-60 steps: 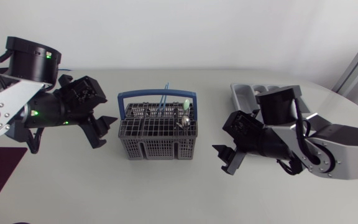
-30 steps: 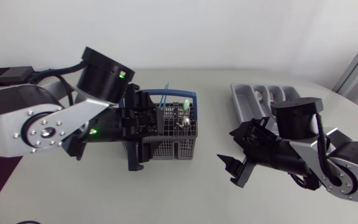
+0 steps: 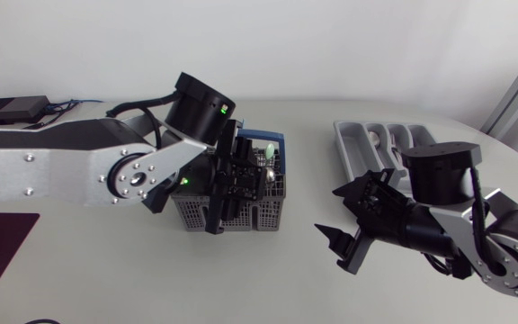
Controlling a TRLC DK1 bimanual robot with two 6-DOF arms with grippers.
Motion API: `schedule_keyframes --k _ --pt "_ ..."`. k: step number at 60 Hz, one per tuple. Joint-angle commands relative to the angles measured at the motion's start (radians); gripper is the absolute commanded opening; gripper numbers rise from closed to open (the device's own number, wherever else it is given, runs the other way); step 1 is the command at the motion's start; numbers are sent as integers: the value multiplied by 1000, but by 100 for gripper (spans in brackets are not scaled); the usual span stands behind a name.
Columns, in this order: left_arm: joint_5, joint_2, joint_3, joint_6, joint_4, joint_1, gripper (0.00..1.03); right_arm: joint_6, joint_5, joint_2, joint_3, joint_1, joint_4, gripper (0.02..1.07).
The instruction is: Unload the cutlery basket into the drawer organizer.
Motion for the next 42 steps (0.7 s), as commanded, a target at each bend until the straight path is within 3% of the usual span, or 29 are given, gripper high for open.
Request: schedule_keyframes --k 1,7,18,35,42 --pt "-6 29 34 62 13 -6 59 -19 -9 -4 -38 -11 -8 93" --pt "-7 49 36 86 19 -4 59 -21 -17 -4 -39 -20 -5 93" --pt "-7 70 54 117 52 -4 38 -24 -22 -4 -47 -23 -1 93" --pt "-9 91 53 151 75 -6 25 -34 -34 -4 -53 -38 4 93" --pt "-9 95 47 160 78 -6 24 -36 -45 -4 -54 -51 6 93"
